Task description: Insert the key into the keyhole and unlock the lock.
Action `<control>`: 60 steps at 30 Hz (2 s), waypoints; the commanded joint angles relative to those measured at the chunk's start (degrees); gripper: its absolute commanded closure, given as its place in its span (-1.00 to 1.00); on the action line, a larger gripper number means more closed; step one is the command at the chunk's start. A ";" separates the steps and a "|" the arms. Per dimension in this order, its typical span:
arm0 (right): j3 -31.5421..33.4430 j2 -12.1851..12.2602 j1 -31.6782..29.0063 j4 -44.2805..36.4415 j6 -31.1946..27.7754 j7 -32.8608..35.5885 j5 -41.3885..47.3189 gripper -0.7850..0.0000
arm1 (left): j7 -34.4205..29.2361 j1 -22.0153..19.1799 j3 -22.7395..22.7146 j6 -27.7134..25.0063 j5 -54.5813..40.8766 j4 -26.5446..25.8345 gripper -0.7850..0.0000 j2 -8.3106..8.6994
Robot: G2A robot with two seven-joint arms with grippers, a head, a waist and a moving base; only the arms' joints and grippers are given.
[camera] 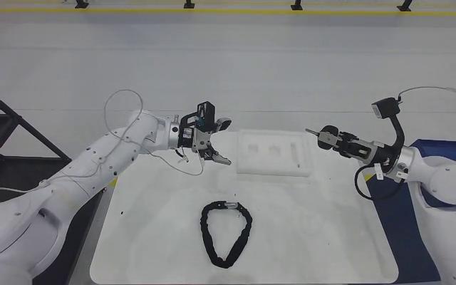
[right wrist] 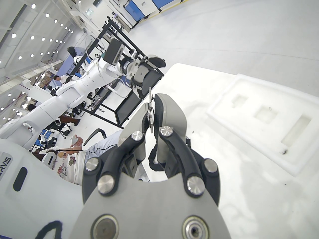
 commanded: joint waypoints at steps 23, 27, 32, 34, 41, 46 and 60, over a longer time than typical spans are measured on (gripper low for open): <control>0.00 0.00 0.00 0.00 0.00 0.00 0.00 1.00 | -2.18 10.19 4.09 -2.95 20.71 4.87 -1.00 -5.15; 0.00 0.00 0.00 0.00 0.00 0.00 0.00 1.00 | -1.88 10.97 4.09 -2.95 22.95 7.02 -1.00 -6.77; 0.00 0.00 0.00 0.00 0.00 0.00 0.00 1.00 | -0.82 11.45 4.09 -2.95 24.97 9.41 -1.00 -8.71; 0.00 0.00 0.00 0.00 0.00 0.00 0.00 1.00 | -0.71 11.68 4.09 -2.95 25.81 10.33 -1.00 -9.40; 0.00 0.00 0.00 0.00 0.00 0.00 0.00 1.00 | -0.71 11.68 4.09 -2.95 25.81 10.33 -1.00 -9.40; 0.00 0.00 0.00 0.00 0.00 0.00 0.00 1.00 | -0.71 11.68 4.09 -2.95 25.81 10.33 -1.00 -9.40; 0.00 0.00 0.00 0.00 0.00 0.00 0.00 1.00 | 0.41 16.41 1.03 3.58 24.22 9.36 -1.00 -8.32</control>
